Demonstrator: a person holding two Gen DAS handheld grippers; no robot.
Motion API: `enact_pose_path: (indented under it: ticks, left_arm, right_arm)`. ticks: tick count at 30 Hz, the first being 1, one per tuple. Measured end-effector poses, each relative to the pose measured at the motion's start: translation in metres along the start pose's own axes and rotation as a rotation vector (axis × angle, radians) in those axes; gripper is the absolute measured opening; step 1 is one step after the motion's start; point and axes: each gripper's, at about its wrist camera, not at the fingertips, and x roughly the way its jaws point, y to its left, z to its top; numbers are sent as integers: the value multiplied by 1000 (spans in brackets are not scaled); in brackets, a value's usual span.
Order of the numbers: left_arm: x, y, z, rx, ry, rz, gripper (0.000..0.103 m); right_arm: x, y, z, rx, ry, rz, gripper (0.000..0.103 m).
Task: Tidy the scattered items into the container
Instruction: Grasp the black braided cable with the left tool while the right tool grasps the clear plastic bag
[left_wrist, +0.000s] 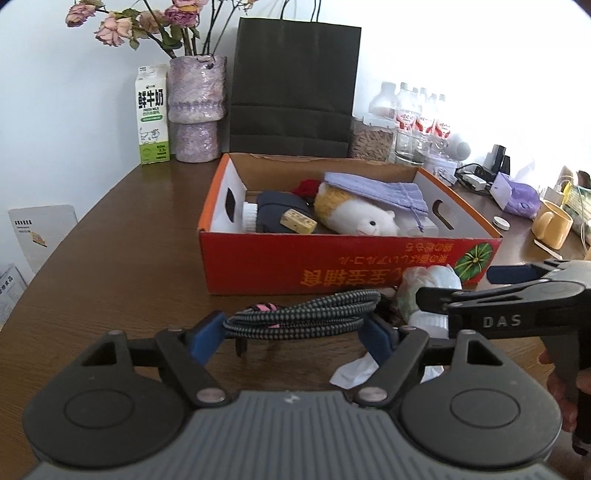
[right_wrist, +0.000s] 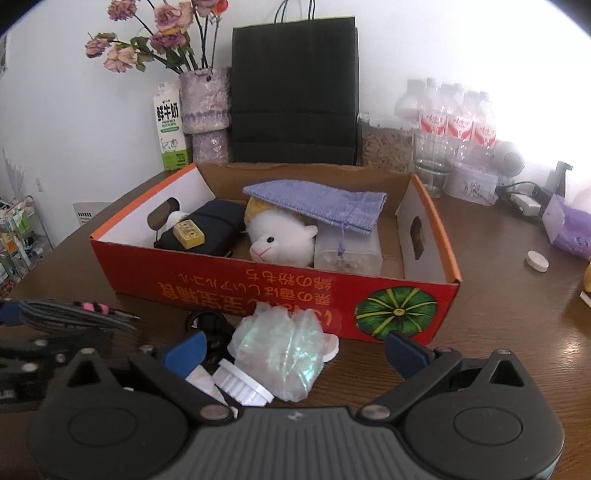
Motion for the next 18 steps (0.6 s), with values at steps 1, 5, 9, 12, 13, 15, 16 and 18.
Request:
enact_pose_path:
  ticks: [1, 5, 9, 12, 13, 15, 16, 18]
  left_arm:
    - [-1, 1, 0, -1, -4, 2, 79]
    - [-1, 4, 2, -1, -13, 4, 79]
    - [0, 4, 1, -1, -12, -1, 79]
    - [0, 4, 1, -2, -11, -4, 79]
    - [0, 4, 0, -2, -11, -3, 79]
    - [0, 4, 0, -2, -12, -3, 79]
    - [-1, 4, 0, -3, -13, -3, 79]
    - [-3, 4, -1, -1, -16, -2, 79]
  right_arm:
    - [3, 1, 0, 2, 6, 3, 96]
    - [9, 3, 0, 11, 25, 25, 82]
    - [10, 3, -1, 16, 39, 47, 52]
    - [8, 4, -2, 8, 34, 48, 44]
    - [6, 5, -3, 6, 29, 51, 43]
    - [2, 5, -4, 3, 19, 52, 42]
    - [0, 5, -4, 1, 13, 53, 41]
    - [-5, 4, -4, 0, 2, 55, 41]
